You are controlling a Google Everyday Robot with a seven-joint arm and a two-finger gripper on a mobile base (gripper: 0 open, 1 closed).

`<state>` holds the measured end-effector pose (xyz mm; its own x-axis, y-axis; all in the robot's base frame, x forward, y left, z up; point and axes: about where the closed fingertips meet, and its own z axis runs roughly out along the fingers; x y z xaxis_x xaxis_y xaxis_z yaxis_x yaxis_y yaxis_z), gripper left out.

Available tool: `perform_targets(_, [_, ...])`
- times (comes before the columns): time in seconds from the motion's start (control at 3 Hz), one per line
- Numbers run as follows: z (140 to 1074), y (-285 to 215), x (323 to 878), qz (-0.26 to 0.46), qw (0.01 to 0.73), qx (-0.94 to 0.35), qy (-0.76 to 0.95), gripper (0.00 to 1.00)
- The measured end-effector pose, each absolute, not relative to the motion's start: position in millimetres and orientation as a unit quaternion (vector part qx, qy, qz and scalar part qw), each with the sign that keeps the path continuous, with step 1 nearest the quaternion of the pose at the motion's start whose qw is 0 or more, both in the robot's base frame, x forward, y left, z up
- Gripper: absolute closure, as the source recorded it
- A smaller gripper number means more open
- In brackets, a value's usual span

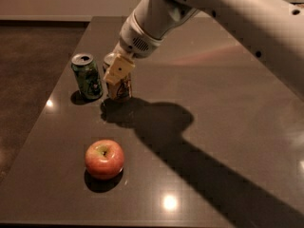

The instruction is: Move orange can near green can

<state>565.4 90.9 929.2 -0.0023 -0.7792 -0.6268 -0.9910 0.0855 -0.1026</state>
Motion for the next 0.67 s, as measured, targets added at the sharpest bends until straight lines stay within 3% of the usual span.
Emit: perform_targets(0.67, [913.8, 112.5, 570.6, 0.192, 0.275, -0.655, 0.677, 0.3])
